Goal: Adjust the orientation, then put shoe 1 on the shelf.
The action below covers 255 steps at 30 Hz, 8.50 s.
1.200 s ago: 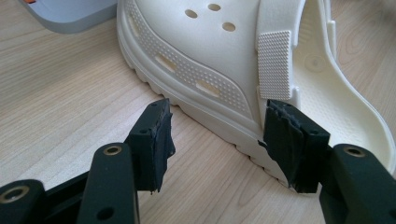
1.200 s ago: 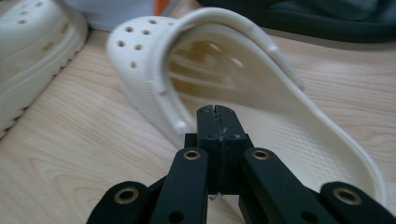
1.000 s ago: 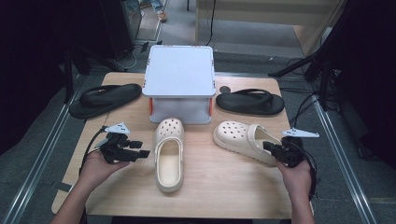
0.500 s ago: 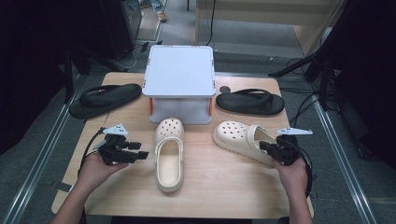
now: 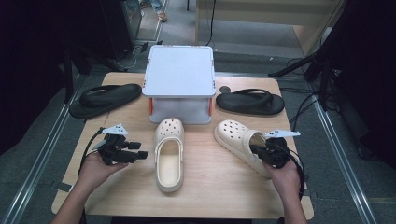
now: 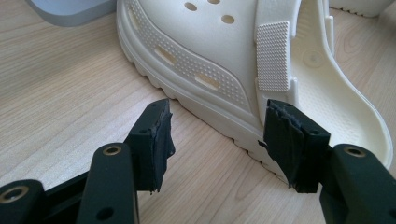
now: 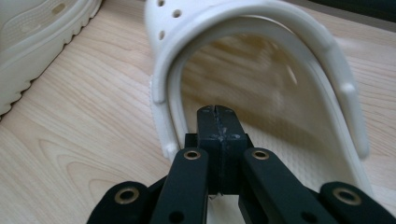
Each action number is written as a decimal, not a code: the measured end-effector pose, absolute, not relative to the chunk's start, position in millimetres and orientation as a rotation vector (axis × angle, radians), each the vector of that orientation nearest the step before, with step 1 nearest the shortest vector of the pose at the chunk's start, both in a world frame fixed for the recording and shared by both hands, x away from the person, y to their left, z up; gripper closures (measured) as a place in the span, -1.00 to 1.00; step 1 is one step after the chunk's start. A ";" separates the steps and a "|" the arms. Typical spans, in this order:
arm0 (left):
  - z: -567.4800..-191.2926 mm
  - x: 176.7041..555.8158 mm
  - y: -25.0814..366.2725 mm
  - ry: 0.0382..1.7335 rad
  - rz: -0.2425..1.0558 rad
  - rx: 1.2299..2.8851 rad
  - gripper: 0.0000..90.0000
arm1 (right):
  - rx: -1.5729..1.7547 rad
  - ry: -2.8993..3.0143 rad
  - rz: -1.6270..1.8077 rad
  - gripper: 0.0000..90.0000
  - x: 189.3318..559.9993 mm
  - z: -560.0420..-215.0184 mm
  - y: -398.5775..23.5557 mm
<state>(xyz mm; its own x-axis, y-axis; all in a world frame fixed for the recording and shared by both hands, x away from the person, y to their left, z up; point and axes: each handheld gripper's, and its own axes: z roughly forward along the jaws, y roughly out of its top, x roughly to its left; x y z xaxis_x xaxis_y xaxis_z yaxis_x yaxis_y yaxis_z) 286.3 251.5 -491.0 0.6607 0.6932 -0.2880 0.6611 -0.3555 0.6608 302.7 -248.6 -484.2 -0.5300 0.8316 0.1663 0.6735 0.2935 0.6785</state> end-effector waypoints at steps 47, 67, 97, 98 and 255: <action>-482.2 289.7 250.3 1.030 0.063 2.078 -0.08 | 1.414 2.211 1.174 0.63 284.8 -461.5 -260.2; -481.1 292.0 247.7 1.024 0.070 2.077 -0.08 | 1.507 2.229 1.038 0.48 306.1 -488.6 -247.5; -483.7 296.2 252.9 1.065 0.063 2.069 0.05 | 1.538 2.189 1.025 0.71 305.7 -472.8 -244.6; -483.7 296.6 253.3 1.062 0.060 2.074 0.08 | 1.532 2.190 1.030 0.71 305.5 -471.6 -243.5; -375.0 461.5 184.4 0.919 0.115 2.122 1.00 | 1.289 2.382 1.285 0.03 262.8 -468.8 -83.4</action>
